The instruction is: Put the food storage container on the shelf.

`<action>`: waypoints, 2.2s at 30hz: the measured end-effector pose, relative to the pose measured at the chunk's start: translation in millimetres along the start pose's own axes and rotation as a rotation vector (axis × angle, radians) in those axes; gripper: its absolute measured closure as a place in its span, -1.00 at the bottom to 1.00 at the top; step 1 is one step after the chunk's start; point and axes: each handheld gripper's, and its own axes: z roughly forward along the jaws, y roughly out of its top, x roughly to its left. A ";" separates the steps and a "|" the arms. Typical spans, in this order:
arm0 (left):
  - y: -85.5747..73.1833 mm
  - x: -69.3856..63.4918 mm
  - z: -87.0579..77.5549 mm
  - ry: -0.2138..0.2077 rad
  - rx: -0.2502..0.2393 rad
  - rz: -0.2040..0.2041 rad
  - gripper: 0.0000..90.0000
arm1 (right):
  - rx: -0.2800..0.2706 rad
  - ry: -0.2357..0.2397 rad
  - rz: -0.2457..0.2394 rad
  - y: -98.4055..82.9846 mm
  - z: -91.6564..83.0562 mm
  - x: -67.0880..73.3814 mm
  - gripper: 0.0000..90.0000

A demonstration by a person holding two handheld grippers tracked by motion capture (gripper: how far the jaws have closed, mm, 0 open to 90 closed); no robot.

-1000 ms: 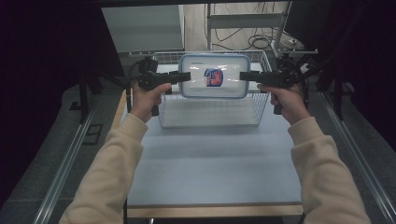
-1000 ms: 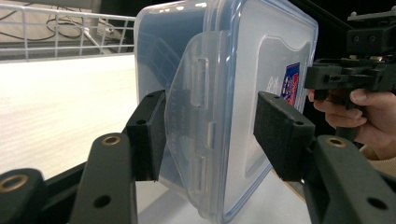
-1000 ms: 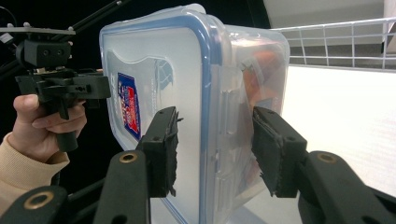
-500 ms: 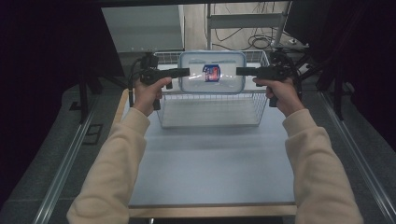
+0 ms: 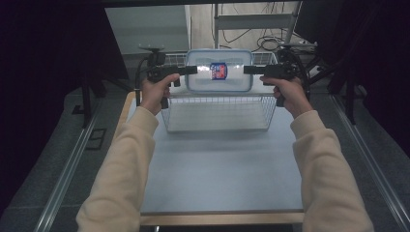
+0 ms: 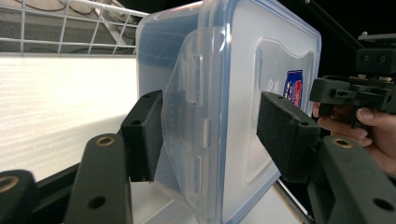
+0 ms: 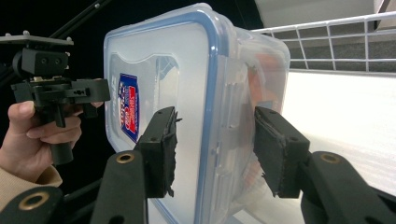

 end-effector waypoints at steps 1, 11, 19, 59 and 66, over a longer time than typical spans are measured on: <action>0.9 1.1 0.7 0.000 0.003 -0.002 -0.06 | -0.001 0.000 0.003 0.3 0.5 -0.7 0.13; 6.6 6.0 9.8 0.017 0.007 -0.035 -0.13 | -0.019 -0.013 0.053 2.4 6.2 -6.5 0.09; 6.5 20.9 20.6 -0.008 0.011 -0.134 -0.27 | -0.009 -0.057 0.086 0.4 15.3 -10.4 -0.02; 3.6 11.7 13.8 0.074 0.021 -0.103 -0.91 | -0.078 -0.123 -0.014 -12.7 1.8 2.7 -0.31; -16.4 -1.9 -13.2 0.065 0.005 -0.047 -0.90 | -0.075 -0.119 -0.056 -20.8 -13.9 11.8 -0.37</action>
